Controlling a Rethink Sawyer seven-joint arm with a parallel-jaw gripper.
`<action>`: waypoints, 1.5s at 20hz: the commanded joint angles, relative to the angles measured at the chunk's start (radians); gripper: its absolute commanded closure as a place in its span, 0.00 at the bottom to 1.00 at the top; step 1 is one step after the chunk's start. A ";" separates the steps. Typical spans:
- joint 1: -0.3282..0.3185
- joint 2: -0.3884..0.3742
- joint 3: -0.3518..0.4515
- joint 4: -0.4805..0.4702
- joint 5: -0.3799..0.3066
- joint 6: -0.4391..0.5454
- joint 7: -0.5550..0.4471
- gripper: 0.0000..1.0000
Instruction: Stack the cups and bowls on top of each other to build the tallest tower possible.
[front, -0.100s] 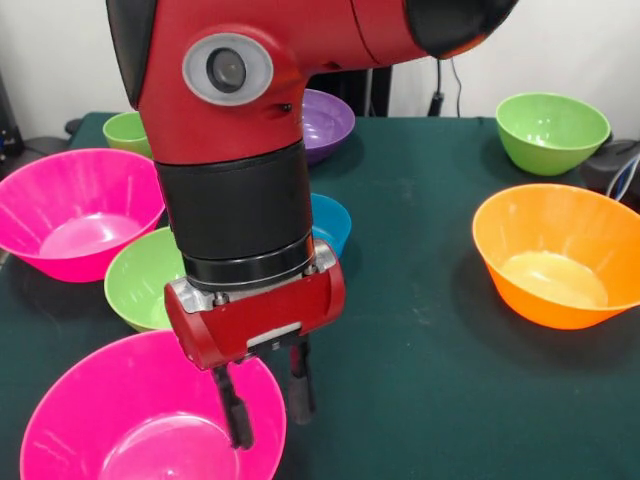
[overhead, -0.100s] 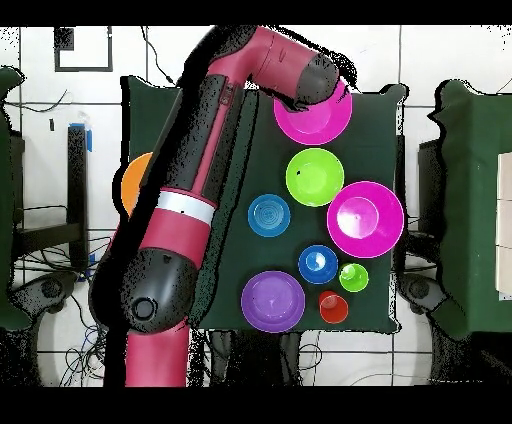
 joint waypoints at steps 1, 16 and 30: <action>0.017 0.015 0.137 0.026 0.089 0.101 -0.175 1.00; 0.069 0.005 0.155 0.090 0.078 0.037 -0.118 1.00; 0.074 0.000 0.143 0.104 0.047 0.009 -0.115 0.00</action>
